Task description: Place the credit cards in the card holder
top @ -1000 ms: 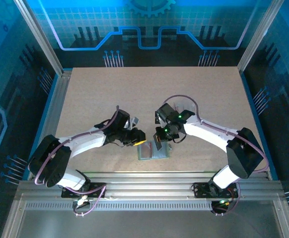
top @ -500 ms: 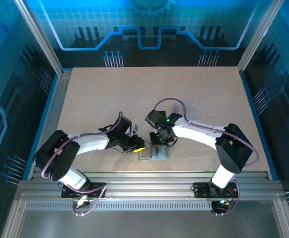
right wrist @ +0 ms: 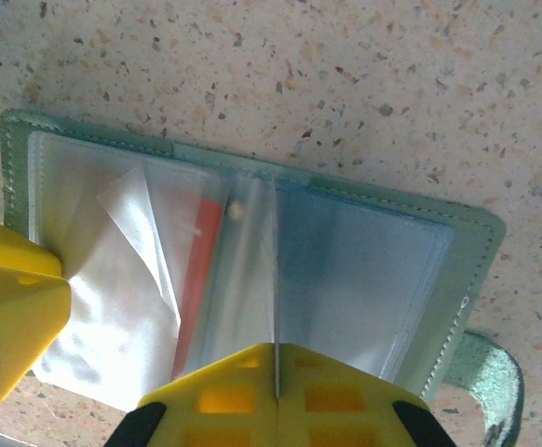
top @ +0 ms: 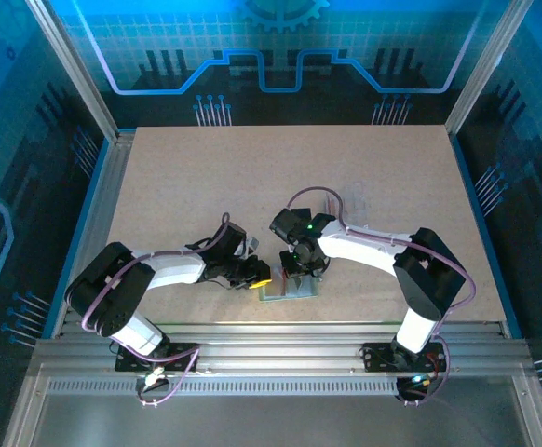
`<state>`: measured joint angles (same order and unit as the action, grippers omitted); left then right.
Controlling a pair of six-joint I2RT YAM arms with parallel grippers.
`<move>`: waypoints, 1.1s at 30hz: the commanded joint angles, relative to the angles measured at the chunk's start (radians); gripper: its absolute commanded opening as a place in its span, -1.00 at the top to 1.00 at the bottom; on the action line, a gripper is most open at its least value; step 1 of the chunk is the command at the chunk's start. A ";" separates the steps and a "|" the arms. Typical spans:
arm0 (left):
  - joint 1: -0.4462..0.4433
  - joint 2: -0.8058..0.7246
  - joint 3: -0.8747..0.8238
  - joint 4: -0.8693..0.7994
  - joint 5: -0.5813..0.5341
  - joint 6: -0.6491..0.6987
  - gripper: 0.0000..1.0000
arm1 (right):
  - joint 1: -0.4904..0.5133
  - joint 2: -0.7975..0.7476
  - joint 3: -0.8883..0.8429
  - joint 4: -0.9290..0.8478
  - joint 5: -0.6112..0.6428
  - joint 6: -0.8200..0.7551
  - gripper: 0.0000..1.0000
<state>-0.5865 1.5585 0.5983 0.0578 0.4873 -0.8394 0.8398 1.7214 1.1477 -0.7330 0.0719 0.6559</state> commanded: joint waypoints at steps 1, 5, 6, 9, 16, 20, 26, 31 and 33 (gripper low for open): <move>-0.004 -0.040 -0.002 -0.062 -0.010 0.024 0.51 | 0.015 -0.049 0.020 -0.046 0.018 0.001 1.00; -0.006 -0.133 0.016 -0.199 -0.063 0.079 0.45 | -0.011 -0.138 -0.037 0.028 -0.024 -0.007 1.00; -0.006 -0.153 0.018 -0.227 -0.082 0.087 0.44 | -0.026 -0.157 -0.060 0.069 -0.057 -0.007 1.00; -0.005 -0.204 0.019 -0.311 -0.167 0.109 0.39 | -0.063 -0.210 -0.146 0.214 -0.149 -0.001 1.00; -0.005 -0.146 0.059 -0.369 -0.219 0.152 0.35 | -0.087 -0.260 -0.326 0.552 -0.238 0.012 1.00; -0.004 -0.104 0.075 -0.364 -0.223 0.158 0.35 | -0.128 -0.282 -0.417 0.704 -0.277 0.030 1.00; -0.005 -0.038 0.076 -0.343 -0.223 0.159 0.44 | -0.166 -0.270 -0.451 0.790 -0.336 0.031 1.00; -0.004 -0.010 0.057 -0.320 -0.224 0.148 0.51 | -0.185 -0.255 -0.456 0.818 -0.356 0.031 1.00; -0.005 -0.009 0.054 -0.319 -0.225 0.145 0.51 | -0.186 -0.246 -0.453 0.816 -0.354 0.028 1.00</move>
<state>-0.5846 1.5108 0.6594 -0.2726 0.2764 -0.7006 0.6621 1.4689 0.6991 0.0425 -0.2523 0.6815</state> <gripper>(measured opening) 0.246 0.052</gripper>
